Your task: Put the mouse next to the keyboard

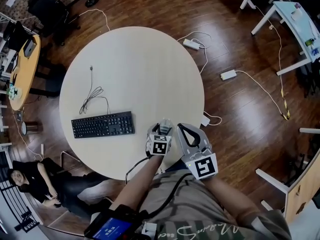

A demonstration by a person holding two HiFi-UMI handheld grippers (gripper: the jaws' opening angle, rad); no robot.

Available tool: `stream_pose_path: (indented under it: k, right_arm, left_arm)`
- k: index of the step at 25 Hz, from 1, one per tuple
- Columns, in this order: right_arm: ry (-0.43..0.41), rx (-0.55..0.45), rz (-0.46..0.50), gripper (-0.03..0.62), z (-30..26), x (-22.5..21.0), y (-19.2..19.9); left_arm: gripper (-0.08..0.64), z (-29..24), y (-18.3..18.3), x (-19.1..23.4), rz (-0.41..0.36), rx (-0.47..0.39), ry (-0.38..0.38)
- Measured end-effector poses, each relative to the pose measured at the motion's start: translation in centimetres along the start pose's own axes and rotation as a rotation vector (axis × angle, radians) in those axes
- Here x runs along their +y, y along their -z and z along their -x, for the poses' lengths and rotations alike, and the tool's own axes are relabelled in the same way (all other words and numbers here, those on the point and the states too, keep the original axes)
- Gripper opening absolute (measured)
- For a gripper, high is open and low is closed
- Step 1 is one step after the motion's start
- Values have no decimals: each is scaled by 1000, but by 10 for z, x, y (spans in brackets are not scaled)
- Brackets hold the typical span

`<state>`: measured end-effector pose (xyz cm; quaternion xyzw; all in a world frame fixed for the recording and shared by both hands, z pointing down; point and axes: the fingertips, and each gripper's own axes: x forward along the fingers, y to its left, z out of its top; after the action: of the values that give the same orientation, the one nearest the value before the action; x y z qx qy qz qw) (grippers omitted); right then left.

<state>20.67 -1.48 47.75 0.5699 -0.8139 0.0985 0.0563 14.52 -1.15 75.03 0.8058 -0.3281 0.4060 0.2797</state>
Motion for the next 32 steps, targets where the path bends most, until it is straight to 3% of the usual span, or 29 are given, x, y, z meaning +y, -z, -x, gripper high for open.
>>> stream_pose_path:
  k: [17,25,32]
  right_arm:
    - [69,0,-64,5,23,-19,6]
    - [108,22,-45,5,34,-22,7]
    - [149,46,-57,5,40,-24,9]
  left_arm:
    - [318,-26,-36,-13,-46,-44,47]
    - [319,-29,-43,-17,-49,-70,70]
    - [313,-20,-47,-12,89,-56,109]
